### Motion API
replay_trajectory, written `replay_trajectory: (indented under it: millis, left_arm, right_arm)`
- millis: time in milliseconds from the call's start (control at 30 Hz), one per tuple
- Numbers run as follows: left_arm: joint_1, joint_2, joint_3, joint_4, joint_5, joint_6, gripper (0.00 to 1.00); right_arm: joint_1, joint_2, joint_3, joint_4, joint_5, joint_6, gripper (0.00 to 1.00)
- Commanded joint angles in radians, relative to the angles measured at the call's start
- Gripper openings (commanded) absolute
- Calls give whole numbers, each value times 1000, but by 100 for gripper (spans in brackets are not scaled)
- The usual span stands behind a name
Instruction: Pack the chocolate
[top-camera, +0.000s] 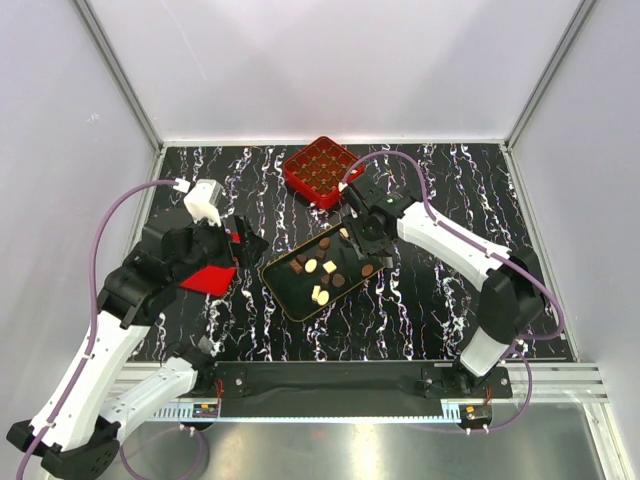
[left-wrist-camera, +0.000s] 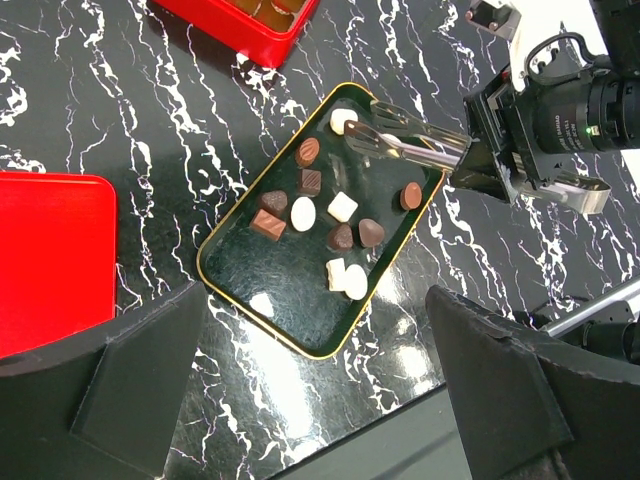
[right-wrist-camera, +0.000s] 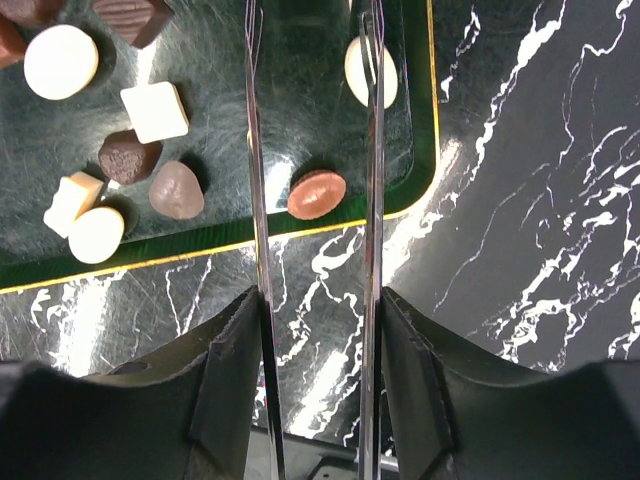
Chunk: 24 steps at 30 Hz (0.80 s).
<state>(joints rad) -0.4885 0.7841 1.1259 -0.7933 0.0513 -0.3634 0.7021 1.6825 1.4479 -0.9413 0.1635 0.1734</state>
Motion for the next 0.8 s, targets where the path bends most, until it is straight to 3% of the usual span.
replay_trajectory:
  millis: [0,500,767]
  left_arm:
    - [7,-14,-5,43,-2,3,99]
    - [7,-14,11,32,-14,18,99]
    - [7,-16,18,28,-18,21,99]
  right_arm:
    - [14,6,-4,68,5,11,55]
    - [27,89,0,111,45,14,55]
    - [30,92,0,111,41,15,49]
